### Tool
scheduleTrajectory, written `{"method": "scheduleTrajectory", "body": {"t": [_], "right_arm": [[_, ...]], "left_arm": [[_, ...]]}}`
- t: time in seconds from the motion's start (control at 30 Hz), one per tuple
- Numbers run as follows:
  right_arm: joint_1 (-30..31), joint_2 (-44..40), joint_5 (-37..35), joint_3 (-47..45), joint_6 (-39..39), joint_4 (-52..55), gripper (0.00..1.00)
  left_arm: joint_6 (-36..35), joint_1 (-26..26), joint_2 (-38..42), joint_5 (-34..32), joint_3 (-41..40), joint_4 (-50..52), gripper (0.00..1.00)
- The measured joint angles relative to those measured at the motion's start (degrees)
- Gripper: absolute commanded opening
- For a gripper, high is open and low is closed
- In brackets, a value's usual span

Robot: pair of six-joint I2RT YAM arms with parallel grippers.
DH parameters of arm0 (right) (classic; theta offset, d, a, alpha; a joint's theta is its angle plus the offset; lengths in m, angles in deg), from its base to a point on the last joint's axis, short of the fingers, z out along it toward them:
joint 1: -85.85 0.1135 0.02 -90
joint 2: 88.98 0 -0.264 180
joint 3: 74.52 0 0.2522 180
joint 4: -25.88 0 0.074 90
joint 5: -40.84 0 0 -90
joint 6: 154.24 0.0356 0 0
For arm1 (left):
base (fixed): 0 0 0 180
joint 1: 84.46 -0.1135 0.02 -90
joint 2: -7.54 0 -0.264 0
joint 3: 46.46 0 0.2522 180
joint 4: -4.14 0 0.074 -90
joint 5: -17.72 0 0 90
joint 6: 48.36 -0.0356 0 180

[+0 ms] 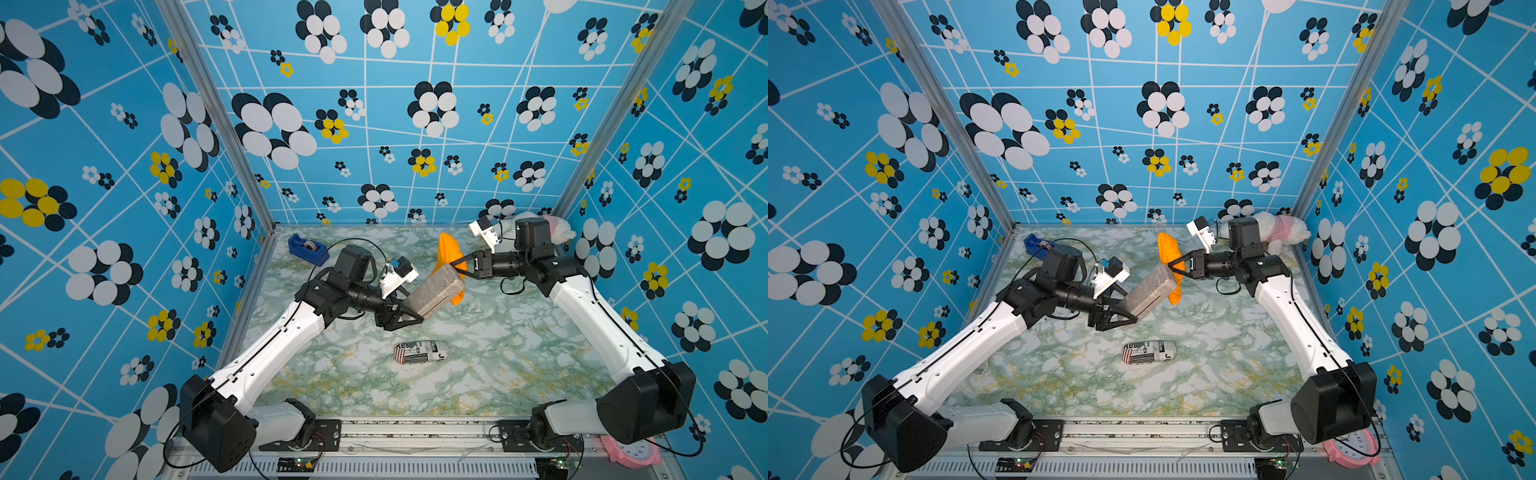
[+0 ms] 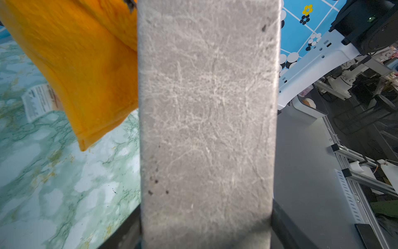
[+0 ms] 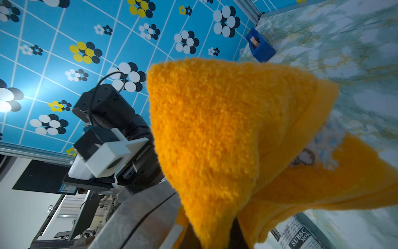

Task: Wipe the eyeglass case
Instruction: Wipe the dirt from the eyeglass case.

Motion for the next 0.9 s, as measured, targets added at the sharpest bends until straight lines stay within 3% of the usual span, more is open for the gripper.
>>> {"method": "scheduleTrajectory", "body": {"t": [0.23, 0.4, 0.57, 0.9], "right_arm": [[1.0, -2.6, -9.0, 0.8, -6.8, 9.0, 0.0], [-0.2, -3.1, -14.9, 6.8, -9.1, 13.5, 0.0], [-0.7, -2.0, -14.4, 12.4, -9.1, 13.7, 0.0], [2.9, 0.6, -11.0, 10.9, -7.6, 12.9, 0.0]], "left_arm": [[-0.1, 0.0, 0.0, -0.3, 0.0, 0.2, 0.0], [-0.8, 0.2, -0.1, 0.7, 0.0, 1.7, 0.0], [-1.6, 1.6, -0.1, 0.5, -0.2, 2.7, 0.0], [-2.7, 2.6, -1.3, -1.3, -0.2, 3.0, 0.0]]}}
